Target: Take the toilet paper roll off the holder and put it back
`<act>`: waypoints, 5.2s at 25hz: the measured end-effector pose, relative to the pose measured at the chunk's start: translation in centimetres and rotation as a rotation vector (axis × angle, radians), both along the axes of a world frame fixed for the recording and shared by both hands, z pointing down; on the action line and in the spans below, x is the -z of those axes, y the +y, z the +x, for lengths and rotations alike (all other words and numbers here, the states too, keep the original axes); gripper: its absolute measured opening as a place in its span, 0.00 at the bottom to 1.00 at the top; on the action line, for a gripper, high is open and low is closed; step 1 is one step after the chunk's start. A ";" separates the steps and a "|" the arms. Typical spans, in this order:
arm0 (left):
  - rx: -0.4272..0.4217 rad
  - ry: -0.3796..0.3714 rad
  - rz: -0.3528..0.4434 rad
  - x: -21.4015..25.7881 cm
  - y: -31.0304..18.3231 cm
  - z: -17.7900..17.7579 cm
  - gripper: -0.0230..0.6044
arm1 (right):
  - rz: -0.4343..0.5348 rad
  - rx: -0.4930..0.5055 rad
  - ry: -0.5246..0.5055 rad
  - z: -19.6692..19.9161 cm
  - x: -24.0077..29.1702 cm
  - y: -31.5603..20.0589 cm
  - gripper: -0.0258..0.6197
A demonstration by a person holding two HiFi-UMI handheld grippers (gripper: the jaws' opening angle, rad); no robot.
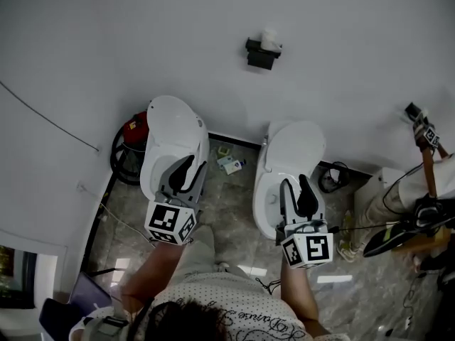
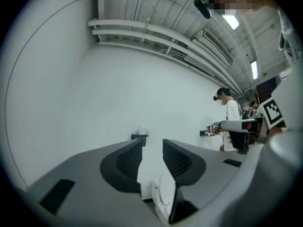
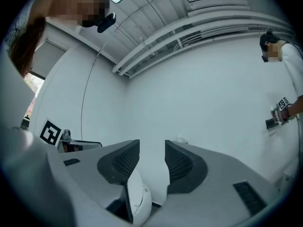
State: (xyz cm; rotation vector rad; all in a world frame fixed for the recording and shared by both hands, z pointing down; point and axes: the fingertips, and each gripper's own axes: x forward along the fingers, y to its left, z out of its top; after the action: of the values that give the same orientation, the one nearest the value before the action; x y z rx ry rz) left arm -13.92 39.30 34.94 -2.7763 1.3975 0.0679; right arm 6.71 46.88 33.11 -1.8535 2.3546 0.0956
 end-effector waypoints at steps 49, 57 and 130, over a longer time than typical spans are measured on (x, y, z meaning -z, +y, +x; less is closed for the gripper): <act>0.060 0.012 0.022 0.9 -51.7 11.4 0.42 | -0.021 0.082 0.087 10.4 1.5 -53.6 0.44; 0.065 -0.003 -0.005 0.2 -55.1 13.0 0.43 | -0.036 0.089 0.051 12.0 0.7 -57.0 0.45; 0.011 -0.023 -0.017 0.7 -65.3 12.3 0.45 | -0.139 0.050 0.121 10.8 0.9 -69.0 0.66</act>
State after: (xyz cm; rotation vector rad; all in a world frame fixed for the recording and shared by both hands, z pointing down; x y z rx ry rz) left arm -1.60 -25.96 34.22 -2.7737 1.4142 0.0232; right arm 17.55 -22.15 32.22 -1.8977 2.5477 0.0407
